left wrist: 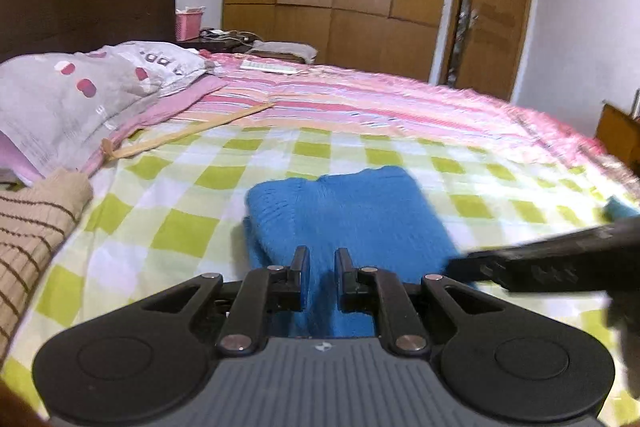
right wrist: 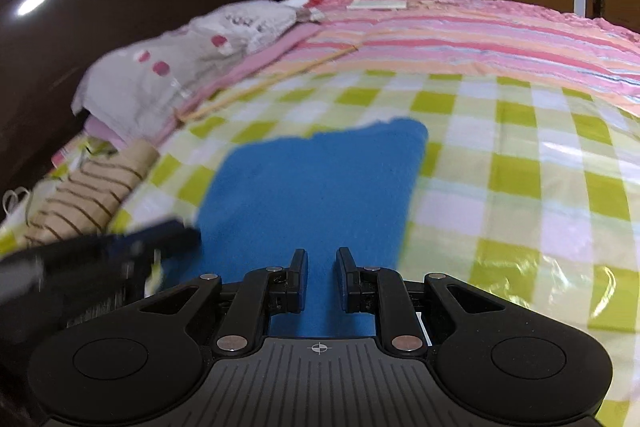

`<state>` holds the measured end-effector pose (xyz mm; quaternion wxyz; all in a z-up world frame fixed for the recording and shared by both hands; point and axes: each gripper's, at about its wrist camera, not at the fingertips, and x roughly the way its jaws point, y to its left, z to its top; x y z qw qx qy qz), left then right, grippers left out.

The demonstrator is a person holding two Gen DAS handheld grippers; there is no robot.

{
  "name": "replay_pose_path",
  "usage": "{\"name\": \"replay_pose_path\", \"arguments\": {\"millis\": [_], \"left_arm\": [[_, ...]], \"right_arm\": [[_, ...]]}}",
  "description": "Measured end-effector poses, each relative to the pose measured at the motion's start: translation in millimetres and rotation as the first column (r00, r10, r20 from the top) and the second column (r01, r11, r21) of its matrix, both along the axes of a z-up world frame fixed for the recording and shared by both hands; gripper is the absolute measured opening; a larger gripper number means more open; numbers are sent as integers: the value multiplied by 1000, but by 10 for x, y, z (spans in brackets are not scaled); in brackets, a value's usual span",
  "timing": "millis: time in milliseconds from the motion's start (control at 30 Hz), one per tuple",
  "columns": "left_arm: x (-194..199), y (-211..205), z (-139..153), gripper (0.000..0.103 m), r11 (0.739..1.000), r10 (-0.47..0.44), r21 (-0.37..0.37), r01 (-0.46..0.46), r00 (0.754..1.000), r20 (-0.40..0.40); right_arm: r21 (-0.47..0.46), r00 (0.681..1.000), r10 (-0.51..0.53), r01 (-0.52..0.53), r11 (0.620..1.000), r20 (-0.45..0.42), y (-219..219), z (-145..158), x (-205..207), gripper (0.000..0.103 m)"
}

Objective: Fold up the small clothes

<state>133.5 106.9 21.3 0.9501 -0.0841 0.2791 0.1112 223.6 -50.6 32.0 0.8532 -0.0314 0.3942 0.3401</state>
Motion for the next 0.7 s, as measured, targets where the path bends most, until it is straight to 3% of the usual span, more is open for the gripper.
{"name": "replay_pose_path", "arguments": {"millis": [100, 167, 333, 700], "left_arm": [[73, 78, -130, 20, 999, 44, -5, -44, 996, -76], [56, 111, -210, 29, 998, 61, -3, -62, 992, -114], [31, 36, -260, 30, 997, 62, 59, -54, 990, -130], [-31, 47, -242, 30, 997, 76, 28, -73, 987, -141]], "right_arm": [[-11, 1000, -10, 10, 1000, -11, -32, -76, -8, 17], [-4, 1000, -16, 16, 1000, -20, -62, -102, -14, 17], [-4, 998, -39, 39, 999, -55, -131, -227, -51, 17], [-50, 997, -61, 59, 997, -50, -143, -235, -179, 18]]}}
